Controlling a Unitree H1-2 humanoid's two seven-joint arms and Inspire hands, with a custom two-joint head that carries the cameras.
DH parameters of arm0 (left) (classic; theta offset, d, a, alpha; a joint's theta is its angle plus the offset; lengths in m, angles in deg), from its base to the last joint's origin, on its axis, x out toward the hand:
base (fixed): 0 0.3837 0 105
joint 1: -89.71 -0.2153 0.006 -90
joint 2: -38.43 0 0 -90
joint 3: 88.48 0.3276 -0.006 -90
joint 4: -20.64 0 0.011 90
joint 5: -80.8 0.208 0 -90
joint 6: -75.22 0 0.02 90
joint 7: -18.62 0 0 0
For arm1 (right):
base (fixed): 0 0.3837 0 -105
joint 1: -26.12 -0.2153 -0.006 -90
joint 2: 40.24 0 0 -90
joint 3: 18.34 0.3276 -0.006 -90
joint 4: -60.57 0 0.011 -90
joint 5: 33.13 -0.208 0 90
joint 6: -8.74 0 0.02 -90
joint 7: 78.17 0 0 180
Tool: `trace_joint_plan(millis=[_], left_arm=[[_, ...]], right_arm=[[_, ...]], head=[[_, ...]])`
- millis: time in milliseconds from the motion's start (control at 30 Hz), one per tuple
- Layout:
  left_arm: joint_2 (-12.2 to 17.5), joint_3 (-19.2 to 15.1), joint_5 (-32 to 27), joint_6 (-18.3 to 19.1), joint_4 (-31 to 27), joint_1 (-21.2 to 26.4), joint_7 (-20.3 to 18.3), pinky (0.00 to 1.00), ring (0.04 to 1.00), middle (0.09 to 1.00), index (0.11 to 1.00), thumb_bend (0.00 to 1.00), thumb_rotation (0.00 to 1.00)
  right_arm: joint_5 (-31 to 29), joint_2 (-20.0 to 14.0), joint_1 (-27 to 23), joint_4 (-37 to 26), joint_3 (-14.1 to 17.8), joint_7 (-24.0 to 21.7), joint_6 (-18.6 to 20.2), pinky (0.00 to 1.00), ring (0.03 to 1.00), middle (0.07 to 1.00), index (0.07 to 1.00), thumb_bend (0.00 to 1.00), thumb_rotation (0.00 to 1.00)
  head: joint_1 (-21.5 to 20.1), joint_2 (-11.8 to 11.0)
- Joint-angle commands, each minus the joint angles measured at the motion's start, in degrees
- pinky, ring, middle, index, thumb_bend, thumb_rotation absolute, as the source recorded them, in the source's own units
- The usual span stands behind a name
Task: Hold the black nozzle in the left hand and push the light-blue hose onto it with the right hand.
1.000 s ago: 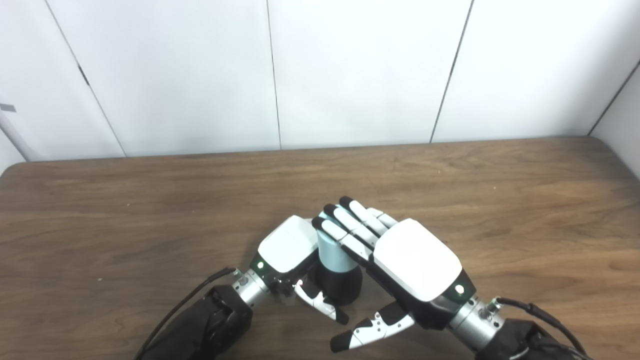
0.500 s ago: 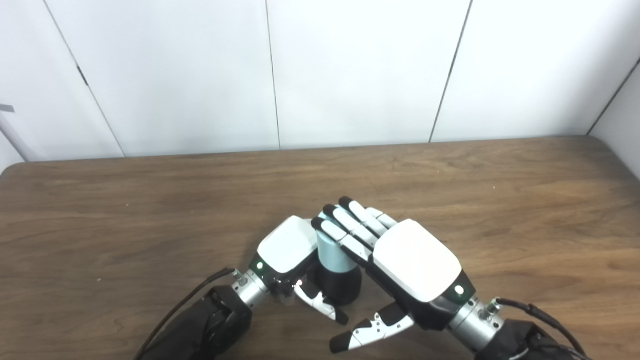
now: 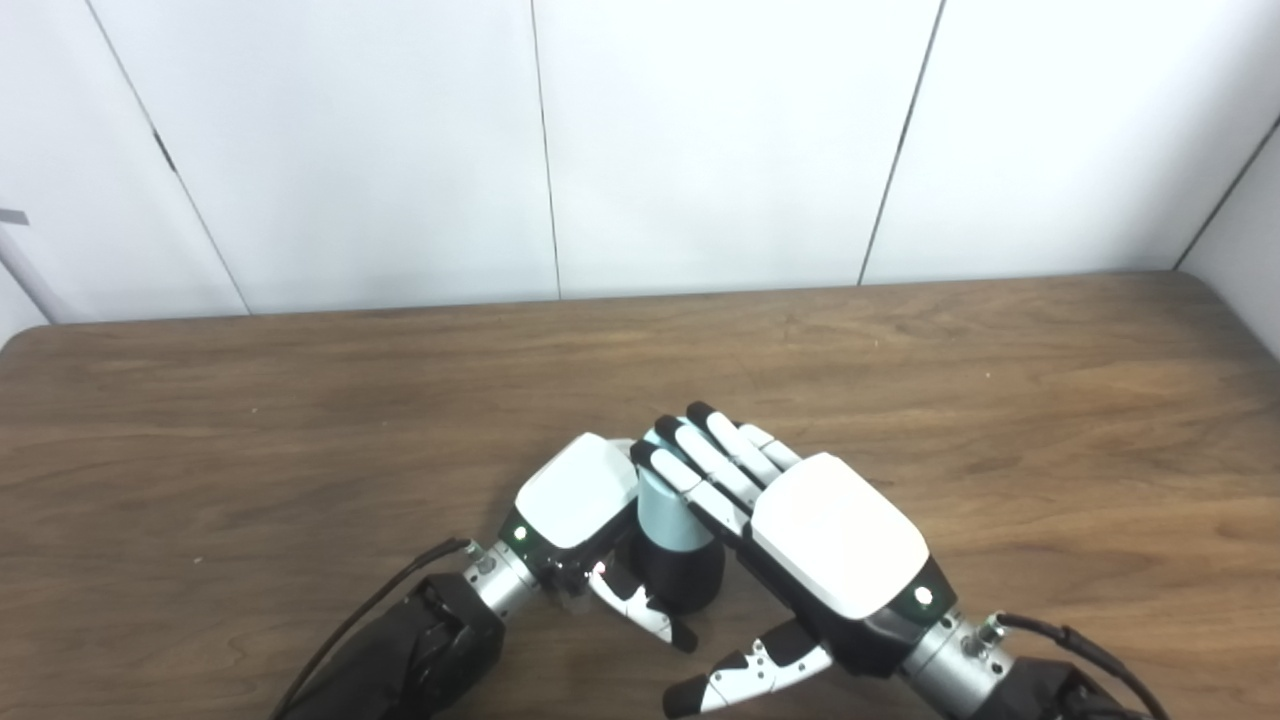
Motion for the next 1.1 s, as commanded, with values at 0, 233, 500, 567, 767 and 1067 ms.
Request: trace_joint_plan(millis=[0,233,500,567,767,1067], left_arm=[[-5.21,4.36,-3.77,-1.31,8.19,-17.05,4.45,0.59,0.442,0.456,0.527,0.50,0.00],[-5.20,4.33,-3.41,-1.31,8.24,-16.99,4.57,0.58,0.441,0.455,0.528,0.50,0.00],[-5.28,4.39,-3.30,-1.31,8.43,-16.98,4.83,0.58,0.447,0.449,0.527,0.50,0.00],[-5.28,4.37,-3.46,-1.31,8.37,-17.00,4.71,0.58,0.448,0.449,0.527,0.50,0.00],[-5.14,4.64,-3.53,-1.32,8.39,-16.86,4.82,0.58,0.443,0.451,0.527,0.50,0.00],[-5.39,4.10,-3.11,-1.29,8.18,-17.12,4.36,0.59,0.444,0.462,0.523,0.50,0.00]], right_arm=[[-0.57,-4.29,7.06,6.69,-5.33,-16.82,-0.62,0.94,0.990,0.999,0.972,0.81,1.00],[-0.19,-4.48,7.58,6.58,-5.92,-16.94,-0.47,0.93,0.988,1.000,0.971,0.82,1.00],[0.07,-4.66,7.63,6.57,-6.24,-17.44,-0.33,0.93,0.987,0.998,0.964,0.82,1.00],[0.22,-4.65,7.43,6.42,-6.37,-18.10,-0.25,0.93,0.989,0.999,0.964,0.82,1.00],[-0.04,-4.85,7.10,6.49,-6.77,-18.11,-0.53,0.94,0.985,0.990,0.951,0.82,1.00],[-0.74,-4.70,6.84,6.97,-7.28,-17.56,-0.33,0.93,0.966,0.974,0.938,0.83,1.00]], head=[[-0.09,0.07],[-0.09,0.07],[-0.05,0.06],[0.01,0.10],[0.00,0.13],[0.09,0.31]])
